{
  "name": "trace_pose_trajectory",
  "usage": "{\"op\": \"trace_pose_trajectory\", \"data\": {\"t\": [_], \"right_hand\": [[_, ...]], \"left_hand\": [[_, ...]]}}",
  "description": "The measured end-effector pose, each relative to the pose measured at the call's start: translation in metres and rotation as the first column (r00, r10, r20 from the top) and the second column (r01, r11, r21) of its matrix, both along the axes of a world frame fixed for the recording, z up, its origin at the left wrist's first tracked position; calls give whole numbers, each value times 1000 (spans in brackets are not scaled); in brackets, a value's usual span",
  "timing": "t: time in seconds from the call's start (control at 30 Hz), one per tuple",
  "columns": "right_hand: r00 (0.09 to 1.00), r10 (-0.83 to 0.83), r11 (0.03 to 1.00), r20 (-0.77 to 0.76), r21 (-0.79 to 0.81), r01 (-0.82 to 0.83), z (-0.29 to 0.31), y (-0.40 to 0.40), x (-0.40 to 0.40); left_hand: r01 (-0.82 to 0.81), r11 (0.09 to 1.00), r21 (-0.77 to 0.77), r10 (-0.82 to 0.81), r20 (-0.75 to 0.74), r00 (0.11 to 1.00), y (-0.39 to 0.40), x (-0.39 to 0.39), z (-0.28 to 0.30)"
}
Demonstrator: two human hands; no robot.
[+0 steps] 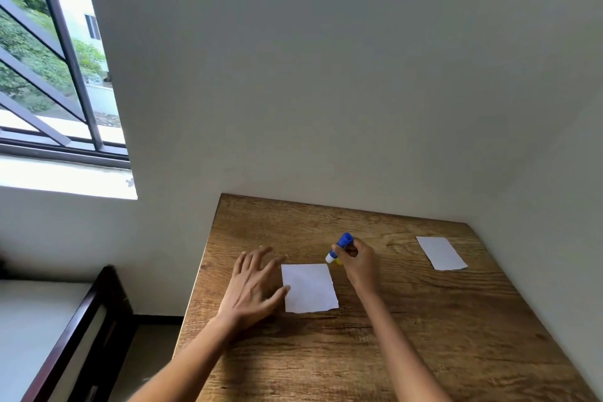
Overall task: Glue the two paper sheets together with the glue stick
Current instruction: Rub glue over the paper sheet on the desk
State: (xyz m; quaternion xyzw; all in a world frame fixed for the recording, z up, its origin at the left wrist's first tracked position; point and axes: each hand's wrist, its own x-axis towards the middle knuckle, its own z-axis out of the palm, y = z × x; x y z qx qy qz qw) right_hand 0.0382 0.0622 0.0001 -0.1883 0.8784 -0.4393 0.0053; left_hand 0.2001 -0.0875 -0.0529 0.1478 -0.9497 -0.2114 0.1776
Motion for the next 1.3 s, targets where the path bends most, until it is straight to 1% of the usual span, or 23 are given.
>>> {"op": "trace_pose_trajectory", "data": {"t": [0.07, 0.17, 0.33, 0.4, 0.5, 0.83, 1.0, 1.2, 1.3], "right_hand": [[1000, 26, 999, 15, 22, -27, -2, -1, 0], [999, 39, 998, 22, 41, -40, -5, -1, 0], [999, 31, 997, 23, 67, -32, -7, -5, -3], [999, 35, 995, 26, 92, -37, -9, -7, -3], [999, 37, 991, 23, 128, -39, -13, -8, -6], [996, 73, 986, 50, 148, -80, -15, 13, 2], [992, 88, 988, 91, 118, -99, -15, 30, 16], [996, 57, 994, 62, 94, -62, -15, 45, 37], [996, 67, 993, 58, 96, -73, -13, 49, 43]], "left_hand": [[29, 998, -56, -31, -24, 999, 9, -8, 6], [145, 972, -187, -133, 76, 988, 25, -25, 10], [180, 945, -273, -121, 220, 968, 30, -42, 6], [211, 938, -275, -133, 276, 952, 28, -42, 3], [206, 946, -252, -125, 306, 944, 27, -41, 1], [169, 968, -186, -104, 317, 943, 27, -39, -3], [173, 966, -192, -99, 344, 934, 27, -38, 0], [176, 967, -186, -92, 390, 916, 35, -36, 8], [179, 963, -201, -79, 424, 902, 39, -34, 14]]}}
